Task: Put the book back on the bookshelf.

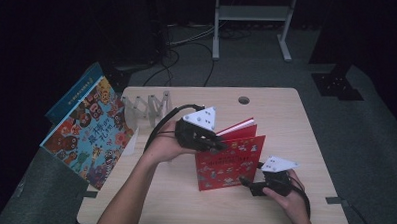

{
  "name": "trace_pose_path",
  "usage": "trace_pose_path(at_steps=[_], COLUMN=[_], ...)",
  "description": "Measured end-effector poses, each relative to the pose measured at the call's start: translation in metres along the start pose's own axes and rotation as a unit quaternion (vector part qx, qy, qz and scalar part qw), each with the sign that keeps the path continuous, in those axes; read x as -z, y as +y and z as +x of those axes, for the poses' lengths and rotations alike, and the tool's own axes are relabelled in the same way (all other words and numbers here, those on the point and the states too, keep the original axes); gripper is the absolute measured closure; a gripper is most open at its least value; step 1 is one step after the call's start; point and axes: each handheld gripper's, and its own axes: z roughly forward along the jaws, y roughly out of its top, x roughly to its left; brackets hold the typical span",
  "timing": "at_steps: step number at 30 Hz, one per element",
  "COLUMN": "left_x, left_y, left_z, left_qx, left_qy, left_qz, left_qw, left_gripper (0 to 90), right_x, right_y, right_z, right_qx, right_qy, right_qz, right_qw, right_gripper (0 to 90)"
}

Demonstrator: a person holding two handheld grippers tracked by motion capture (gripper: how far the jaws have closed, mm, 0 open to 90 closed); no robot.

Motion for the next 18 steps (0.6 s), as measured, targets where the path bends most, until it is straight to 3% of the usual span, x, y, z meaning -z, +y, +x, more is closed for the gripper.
trace_pose_path(at_steps=[7, 14, 18], left_x=[0.012, 0.019, 0.019], left_y=[-0.008, -0.014, -0.013], left_z=[0.0, -0.002, -0.005], left_qx=[-0.007, -0.009, -0.018], left_qy=[-0.022, -0.023, -0.031], left_qz=[0.002, 0.002, 0.004], left_qw=[0.9997, 0.9997, 0.9994], left_gripper=[83.2, 83.0, 82.3], right_x=[0.011, 0.014, 0.013], right_y=[0.005, 0.006, 0.007], right_z=[-0.008, -0.008, -0.008], right_qx=[-0.005, -0.006, -0.004], right_qy=[0.012, 0.015, 0.029], right_qz=[-0.012, -0.016, -0.019], right_qw=[0.9998, 0.9997, 0.9994], right_gripper=[20.7, 21.1, 21.1])
